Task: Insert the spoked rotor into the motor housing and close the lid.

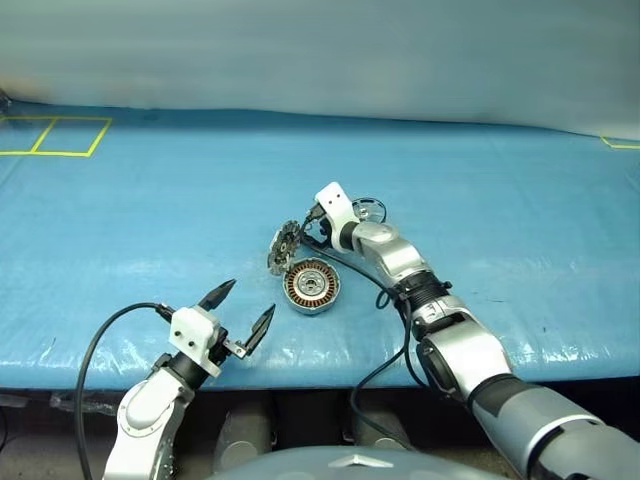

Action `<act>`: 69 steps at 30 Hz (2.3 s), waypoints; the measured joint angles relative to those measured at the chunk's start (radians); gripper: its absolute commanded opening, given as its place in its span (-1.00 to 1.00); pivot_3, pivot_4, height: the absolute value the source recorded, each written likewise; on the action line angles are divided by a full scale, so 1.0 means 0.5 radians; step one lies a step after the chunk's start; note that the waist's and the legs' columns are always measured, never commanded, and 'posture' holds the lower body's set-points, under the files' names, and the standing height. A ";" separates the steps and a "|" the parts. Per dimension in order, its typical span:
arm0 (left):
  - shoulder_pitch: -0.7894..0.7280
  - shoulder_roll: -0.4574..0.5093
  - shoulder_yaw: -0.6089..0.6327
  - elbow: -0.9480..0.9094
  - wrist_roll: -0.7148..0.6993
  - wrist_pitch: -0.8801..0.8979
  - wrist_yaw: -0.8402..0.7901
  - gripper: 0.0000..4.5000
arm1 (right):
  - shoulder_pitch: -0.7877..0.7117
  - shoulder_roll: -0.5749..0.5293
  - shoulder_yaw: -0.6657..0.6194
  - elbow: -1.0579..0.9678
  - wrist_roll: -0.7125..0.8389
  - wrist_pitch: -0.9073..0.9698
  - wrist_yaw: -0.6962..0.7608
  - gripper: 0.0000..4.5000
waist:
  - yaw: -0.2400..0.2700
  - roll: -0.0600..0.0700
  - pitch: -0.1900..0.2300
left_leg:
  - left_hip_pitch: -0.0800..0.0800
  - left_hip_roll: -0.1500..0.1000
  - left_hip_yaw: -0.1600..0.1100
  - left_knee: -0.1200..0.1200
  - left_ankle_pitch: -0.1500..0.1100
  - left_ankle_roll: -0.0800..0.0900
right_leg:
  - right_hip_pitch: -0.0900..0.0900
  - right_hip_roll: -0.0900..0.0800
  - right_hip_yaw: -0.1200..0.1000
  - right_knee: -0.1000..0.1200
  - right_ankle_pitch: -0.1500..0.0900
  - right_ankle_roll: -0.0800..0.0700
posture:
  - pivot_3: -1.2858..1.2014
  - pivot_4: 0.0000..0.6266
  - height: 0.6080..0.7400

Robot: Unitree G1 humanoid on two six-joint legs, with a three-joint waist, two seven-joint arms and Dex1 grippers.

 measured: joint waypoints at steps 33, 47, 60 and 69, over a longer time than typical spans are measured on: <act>-0.119 0.140 -0.231 0.341 0.027 -0.197 -0.064 1.00 | 0.152 -0.045 -0.266 -0.580 0.047 0.049 -0.195 -0.71 | -0.008 0.006 0.004 | -0.001 0.000 0.001 -0.008 0.002 -0.003 | -0.004 -0.003 -0.002 -0.001 -0.001 -0.002 | 0.03 -0.52 1.00; -0.189 0.157 -0.289 0.350 0.021 -0.187 -0.124 1.00 | 1.224 -0.510 -0.345 -2.539 0.255 0.972 -0.216 -0.71 | 0.024 0.005 0.003 | -0.003 0.001 -0.006 -0.010 0.000 -0.004 | -0.004 -0.008 -0.013 -0.003 -0.008 -0.009 | 0.03 -0.52 1.00; -0.202 0.172 -0.290 0.350 -0.020 -0.098 -0.125 1.00 | 1.470 -0.284 0.108 -2.776 0.317 1.156 -0.365 -0.71 | 0.022 0.006 0.003 | -0.004 -0.001 -0.012 -0.009 0.000 -0.005 | -0.009 -0.019 -0.022 -0.008 -0.009 -0.006 | 0.03 -0.52 1.00; -0.164 0.189 -0.289 0.339 -0.042 -0.020 -0.124 1.00 | 1.472 -0.309 0.263 -2.679 0.300 1.144 -0.354 -0.71 | 0.022 0.005 0.003 | -0.003 -0.001 -0.013 -0.009 0.000 -0.005 | -0.008 -0.019 -0.024 -0.009 -0.013 0.001 | 0.03 -0.52 1.00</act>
